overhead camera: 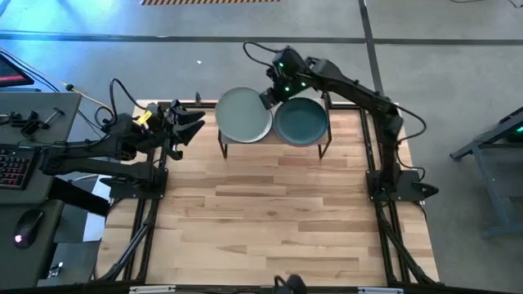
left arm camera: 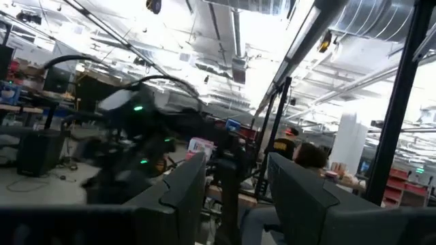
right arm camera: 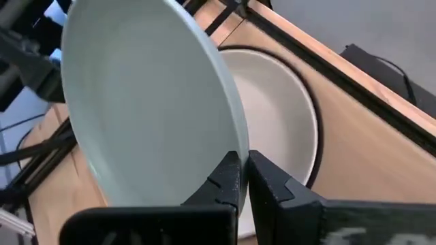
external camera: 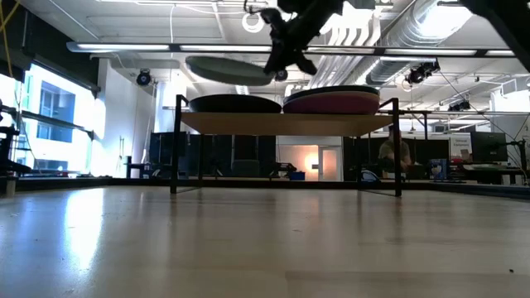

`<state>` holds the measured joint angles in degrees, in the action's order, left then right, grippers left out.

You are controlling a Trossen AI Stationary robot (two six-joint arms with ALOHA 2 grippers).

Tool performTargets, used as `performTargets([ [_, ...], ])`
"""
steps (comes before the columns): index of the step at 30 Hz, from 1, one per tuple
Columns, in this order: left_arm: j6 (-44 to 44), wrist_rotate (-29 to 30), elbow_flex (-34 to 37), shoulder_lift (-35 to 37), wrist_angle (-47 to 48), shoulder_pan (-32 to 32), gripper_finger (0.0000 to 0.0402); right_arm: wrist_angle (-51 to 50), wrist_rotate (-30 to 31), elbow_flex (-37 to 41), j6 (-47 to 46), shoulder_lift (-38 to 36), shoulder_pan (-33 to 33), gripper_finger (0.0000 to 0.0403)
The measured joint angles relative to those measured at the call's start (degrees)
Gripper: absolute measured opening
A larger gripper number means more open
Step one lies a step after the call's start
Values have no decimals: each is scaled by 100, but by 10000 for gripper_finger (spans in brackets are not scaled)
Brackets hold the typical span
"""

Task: Place and stack plates onto a shelf
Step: Stack the gray plate on top of the white plate on the shelf

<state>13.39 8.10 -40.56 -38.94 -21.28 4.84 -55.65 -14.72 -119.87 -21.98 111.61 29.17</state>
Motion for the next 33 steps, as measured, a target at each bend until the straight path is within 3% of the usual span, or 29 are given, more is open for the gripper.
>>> performTargets([
  [7,2,-2,0,0,-7,0,147,-560,-334,-488,134,670,302,0],
  [23,-4,-2,0,0,-6,0,147,-535,-207,-490,362,732,456,5],
  [27,-4,-2,0,0,-6,0,147,-416,-290,-490,412,732,455,38],
  [33,-7,-2,0,0,-4,-2,147,-433,-243,-490,683,731,454,127],
])
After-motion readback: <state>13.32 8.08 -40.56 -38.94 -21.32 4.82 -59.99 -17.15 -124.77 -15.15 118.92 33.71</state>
